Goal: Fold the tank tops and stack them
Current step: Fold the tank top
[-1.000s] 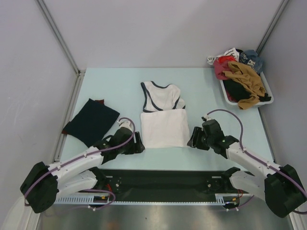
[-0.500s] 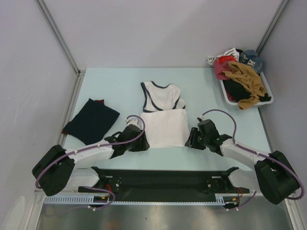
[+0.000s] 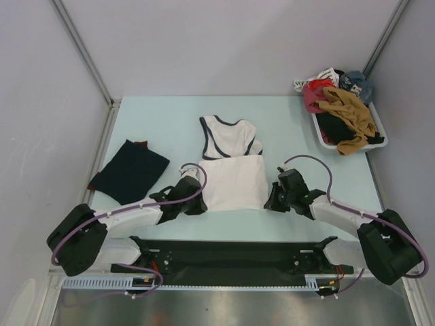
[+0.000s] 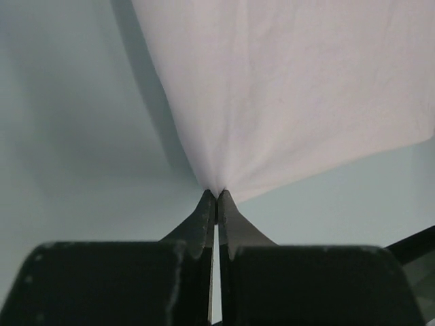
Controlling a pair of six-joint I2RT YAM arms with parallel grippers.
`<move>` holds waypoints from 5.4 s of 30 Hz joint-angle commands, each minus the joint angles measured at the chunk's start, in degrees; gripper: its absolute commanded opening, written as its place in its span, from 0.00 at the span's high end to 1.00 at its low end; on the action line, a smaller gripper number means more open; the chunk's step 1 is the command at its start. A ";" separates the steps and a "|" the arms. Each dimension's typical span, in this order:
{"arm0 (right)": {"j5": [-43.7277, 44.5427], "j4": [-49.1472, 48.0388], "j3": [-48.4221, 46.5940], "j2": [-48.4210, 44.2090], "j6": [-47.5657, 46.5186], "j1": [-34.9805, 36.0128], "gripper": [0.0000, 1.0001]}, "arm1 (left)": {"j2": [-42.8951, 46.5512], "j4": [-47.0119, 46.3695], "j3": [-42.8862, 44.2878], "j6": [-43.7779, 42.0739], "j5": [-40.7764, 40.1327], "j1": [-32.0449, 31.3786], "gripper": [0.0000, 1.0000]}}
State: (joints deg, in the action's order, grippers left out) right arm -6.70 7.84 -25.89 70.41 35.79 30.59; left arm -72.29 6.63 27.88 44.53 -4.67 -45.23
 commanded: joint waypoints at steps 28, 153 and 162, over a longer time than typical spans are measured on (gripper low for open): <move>10.13 29.17 -20.05 -19.00 0.16 10.11 1.00 | 18.07 23.86 11.92 -1.64 4.23 -2.94 1.00; -35.24 -13.91 -66.57 66.44 6.75 -18.11 0.88 | -49.61 2.49 52.71 -4.89 19.71 28.62 0.69; -33.91 -8.46 -63.32 56.69 -1.15 -17.67 0.44 | -41.27 10.22 54.12 -12.18 13.99 26.43 0.36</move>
State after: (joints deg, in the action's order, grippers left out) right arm -45.04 -6.33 -90.11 133.16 41.06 13.67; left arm -119.44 9.19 80.84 38.22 18.35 -19.27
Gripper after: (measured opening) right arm 0.531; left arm 0.602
